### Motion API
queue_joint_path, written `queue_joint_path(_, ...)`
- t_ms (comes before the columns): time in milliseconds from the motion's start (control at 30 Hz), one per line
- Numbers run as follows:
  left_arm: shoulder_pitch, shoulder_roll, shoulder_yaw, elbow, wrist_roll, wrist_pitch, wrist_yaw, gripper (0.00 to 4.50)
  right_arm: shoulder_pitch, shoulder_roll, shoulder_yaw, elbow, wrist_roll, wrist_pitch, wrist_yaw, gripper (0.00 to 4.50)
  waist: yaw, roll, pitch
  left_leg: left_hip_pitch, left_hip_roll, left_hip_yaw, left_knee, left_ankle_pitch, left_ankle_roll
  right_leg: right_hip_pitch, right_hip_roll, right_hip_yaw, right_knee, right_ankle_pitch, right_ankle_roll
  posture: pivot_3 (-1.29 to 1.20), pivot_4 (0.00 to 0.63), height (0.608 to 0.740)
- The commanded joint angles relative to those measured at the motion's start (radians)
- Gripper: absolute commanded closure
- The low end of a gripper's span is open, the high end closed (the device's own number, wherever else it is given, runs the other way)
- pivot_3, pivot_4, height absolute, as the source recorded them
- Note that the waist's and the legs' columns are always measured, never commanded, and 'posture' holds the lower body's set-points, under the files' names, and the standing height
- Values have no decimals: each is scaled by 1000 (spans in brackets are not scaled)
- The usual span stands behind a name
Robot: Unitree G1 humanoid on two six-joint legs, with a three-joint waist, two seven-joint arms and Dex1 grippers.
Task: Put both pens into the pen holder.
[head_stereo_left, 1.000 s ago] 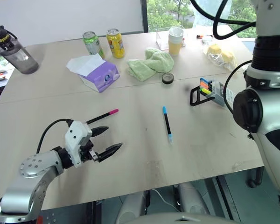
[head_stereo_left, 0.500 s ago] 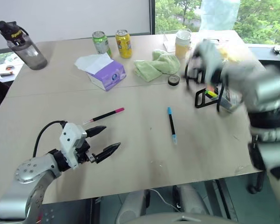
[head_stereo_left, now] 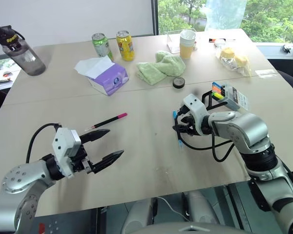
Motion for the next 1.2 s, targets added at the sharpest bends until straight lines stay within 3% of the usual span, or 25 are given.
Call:
queue_joint_path(33,9,16,33,-13,-20,-8,-14,0,-30,19,25,-12,-13,-17,-14,1918,2,0,0,0,0,0,0,0,0,0,0,0,0,0,0,0,150,740)
queue_joint_path(133,14,18,34,-16,-22,-8,-12,0,-46,-19,114,22,-81,-60,-34,1918,5,0,0,0,0,0,0,0,0,0,0,-1,0,0,0,0,150,740)
queue_joint_path(233,16,20,32,-15,-15,-10,-7,0,-39,1,109,37,-74,-44,-33,1918,5,-1,-1,0,0,-1,0,0,0,1,0,-1,-1,0,0,0,150,740)
queue_joint_path(267,16,22,32,-13,-11,-11,-6,0,-37,6,111,40,-73,-40,-32,2471,5,-1,-1,1,0,-1,0,0,0,2,0,-2,-1,0,0,0,150,740)
queue_joint_path(300,14,23,31,-12,-10,-11,-6,0,-38,5,117,41,-75,-39,-29,2591,5,-1,-1,1,0,-1,0,0,0,2,0,-2,0,0,0,0,150,740)
queue_joint_path(400,13,23,29,-11,-10,-12,-4,0,-40,5,124,40,-82,-41,-24,4133,4,0,-1,2,0,-1,0,0,0,2,0,-1,0,0,0,0,150,740)
queue_joint_path(433,13,24,28,-11,-10,-12,-4,0,-41,4,126,38,-82,-42,-22,4451,4,0,-1,2,0,-1,0,0,0,2,0,-1,0,0,0,0,150,740)
queue_joint_path(633,1,22,16,-11,-4,-5,14,0,-56,18,123,17,-90,-54,-27,4451,4,0,-2,2,0,-1,0,0,0,3,0,-1,0,0,0,0,150,740)
queue_joint_path(767,-34,-4,17,-13,-37,38,81,0,-61,0,143,-26,-97,-224,44,4451,4,0,-2,2,0,-1,0,0,0,2,0,-2,0,0,0,0,150,740)
queue_joint_path(933,-239,-91,1,7,-152,318,454,0,-58,-124,267,-58,-236,-658,200,4451,11,-2,-2,2,-1,-3,2,0,0,4,-1,-6,0,0,0,0,150,740)
queue_joint_path(1067,-416,-253,-2,16,-391,425,687,0,-68,-105,279,9,-325,-874,198,4451,7,-9,-7,2,-2,-4,4,0,0,5,-1,-8,0,0,1,0,150,740)
queue_joint_path(1200,-484,-360,-30,13,-516,467,823,0,-75,-68,273,64,-387,-957,200,4451,3,-10,-7,2,-2,-4,4,0,0,5,-1,-8,0,0,1,0,150,740)
